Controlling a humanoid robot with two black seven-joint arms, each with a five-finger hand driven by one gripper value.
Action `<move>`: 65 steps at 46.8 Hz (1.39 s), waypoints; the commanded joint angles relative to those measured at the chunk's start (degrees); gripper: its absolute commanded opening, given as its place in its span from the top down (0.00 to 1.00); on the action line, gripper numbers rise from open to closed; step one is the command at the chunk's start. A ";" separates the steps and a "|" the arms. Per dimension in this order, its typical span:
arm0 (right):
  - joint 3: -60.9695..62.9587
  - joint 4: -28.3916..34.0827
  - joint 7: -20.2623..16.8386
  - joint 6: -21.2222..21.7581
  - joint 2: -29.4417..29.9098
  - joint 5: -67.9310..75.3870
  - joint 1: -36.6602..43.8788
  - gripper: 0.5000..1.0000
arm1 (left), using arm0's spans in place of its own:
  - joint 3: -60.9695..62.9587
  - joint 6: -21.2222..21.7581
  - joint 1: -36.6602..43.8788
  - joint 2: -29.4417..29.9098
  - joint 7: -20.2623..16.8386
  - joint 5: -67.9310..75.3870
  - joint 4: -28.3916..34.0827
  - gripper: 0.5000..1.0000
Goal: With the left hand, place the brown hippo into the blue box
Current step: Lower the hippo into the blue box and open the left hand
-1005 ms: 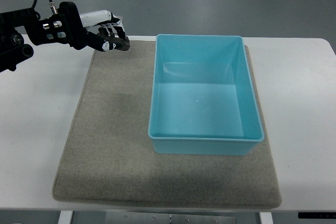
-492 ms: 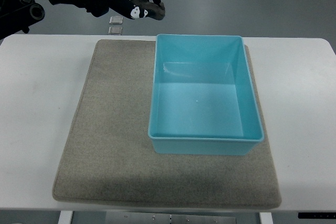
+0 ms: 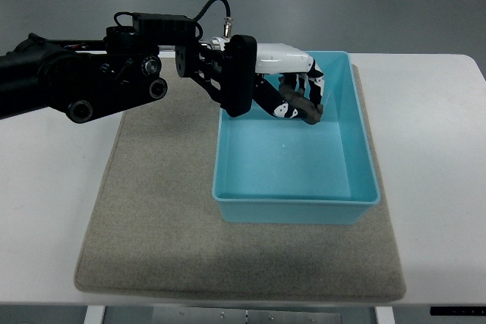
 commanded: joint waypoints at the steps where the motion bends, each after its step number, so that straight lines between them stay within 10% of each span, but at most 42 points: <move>1: 0.00 0.00 0.00 0.00 0.00 0.00 0.00 0.13 | 1.71 0.01 0.39 -1.35 0.01 0.83 0.44 1.00; 33: 0.00 0.00 0.00 0.00 0.00 0.00 0.00 0.13 | 8.04 0.71 3.55 -7.42 0.01 1.98 2.29 0.99; 51: 0.00 0.00 0.00 0.00 0.00 0.00 0.00 0.13 | 7.87 1.32 3.73 -7.42 0.01 1.80 2.11 0.26; 65: 0.00 0.00 0.00 0.00 0.00 0.00 0.00 0.13 | 5.32 4.39 3.55 -6.81 0.01 0.40 1.93 0.12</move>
